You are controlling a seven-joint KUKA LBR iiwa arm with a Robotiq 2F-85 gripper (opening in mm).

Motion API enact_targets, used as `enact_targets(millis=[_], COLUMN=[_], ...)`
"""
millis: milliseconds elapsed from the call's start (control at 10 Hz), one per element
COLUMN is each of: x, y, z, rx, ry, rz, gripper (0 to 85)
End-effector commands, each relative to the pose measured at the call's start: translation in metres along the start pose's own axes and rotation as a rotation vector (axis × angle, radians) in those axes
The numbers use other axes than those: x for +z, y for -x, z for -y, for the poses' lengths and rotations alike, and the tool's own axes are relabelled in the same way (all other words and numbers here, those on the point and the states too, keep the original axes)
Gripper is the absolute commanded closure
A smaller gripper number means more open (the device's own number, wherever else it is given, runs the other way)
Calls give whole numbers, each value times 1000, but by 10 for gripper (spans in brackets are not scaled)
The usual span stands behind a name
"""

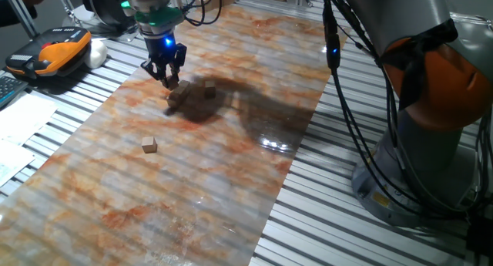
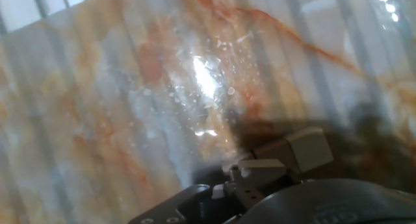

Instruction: Stack the blocks into a pyramid shape

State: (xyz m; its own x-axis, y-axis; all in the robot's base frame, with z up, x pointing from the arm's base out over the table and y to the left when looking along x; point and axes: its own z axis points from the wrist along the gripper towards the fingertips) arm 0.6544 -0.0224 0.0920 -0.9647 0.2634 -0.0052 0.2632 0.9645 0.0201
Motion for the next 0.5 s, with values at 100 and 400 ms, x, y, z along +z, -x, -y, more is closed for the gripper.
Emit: enact_targets(millis=[100,400], x=[2,2], y=[5,9], z=[3,6], rx=[-634,-694], ry=[-10,-30], rz=[-9,-12], gripper=[850,850])
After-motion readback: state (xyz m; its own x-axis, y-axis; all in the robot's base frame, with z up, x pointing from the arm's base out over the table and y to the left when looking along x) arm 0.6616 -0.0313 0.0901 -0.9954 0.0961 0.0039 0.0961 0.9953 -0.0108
